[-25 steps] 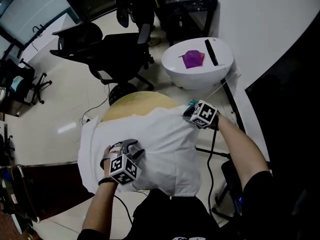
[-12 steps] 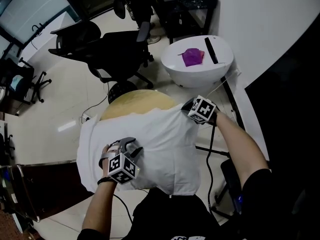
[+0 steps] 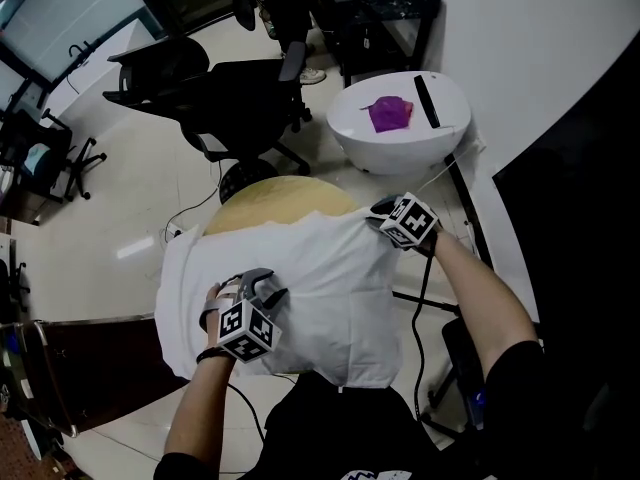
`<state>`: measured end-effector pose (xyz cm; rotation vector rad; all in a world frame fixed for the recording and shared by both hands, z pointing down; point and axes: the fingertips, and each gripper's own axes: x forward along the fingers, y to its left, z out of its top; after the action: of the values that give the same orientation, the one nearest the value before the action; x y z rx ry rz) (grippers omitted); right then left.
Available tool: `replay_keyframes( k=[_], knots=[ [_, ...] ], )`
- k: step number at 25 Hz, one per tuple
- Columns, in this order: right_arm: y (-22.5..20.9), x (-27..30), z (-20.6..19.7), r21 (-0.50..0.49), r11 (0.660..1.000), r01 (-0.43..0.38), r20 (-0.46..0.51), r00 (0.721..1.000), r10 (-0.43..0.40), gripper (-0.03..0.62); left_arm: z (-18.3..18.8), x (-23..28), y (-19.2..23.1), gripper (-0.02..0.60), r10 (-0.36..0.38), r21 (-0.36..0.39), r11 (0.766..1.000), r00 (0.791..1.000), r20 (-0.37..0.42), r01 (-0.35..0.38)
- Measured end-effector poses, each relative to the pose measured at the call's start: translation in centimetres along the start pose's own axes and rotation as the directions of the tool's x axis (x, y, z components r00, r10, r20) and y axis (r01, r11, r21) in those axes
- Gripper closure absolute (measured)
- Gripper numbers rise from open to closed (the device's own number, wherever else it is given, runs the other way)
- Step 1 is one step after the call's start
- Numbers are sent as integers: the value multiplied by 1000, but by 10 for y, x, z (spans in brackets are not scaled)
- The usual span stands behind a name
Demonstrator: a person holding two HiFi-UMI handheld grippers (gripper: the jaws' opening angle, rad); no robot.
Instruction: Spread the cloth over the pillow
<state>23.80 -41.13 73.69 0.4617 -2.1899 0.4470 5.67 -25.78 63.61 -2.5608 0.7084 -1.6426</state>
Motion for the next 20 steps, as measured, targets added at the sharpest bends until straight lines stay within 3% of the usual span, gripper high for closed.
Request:
replay_keyframes(
  k=[4, 9, 16, 20],
  knots=[
    [1, -37, 24, 6, 999, 44, 109, 993, -45, 482, 5, -15, 4, 411, 23, 4, 1000, 1000, 11, -24],
    [24, -104, 72, -32, 989, 145, 273, 953, -131, 482, 5, -41, 3, 411, 54, 8, 999, 998, 45, -54],
    [119, -185, 142, -94, 961, 261, 428, 882, -198, 484, -19, -83, -8, 411, 75, 33, 996, 988, 136, -80],
    [177, -214, 176, -72, 940, 332, 511, 822, -251, 484, -43, -117, -10, 411, 74, 76, 993, 982, 175, -89]
  ],
)
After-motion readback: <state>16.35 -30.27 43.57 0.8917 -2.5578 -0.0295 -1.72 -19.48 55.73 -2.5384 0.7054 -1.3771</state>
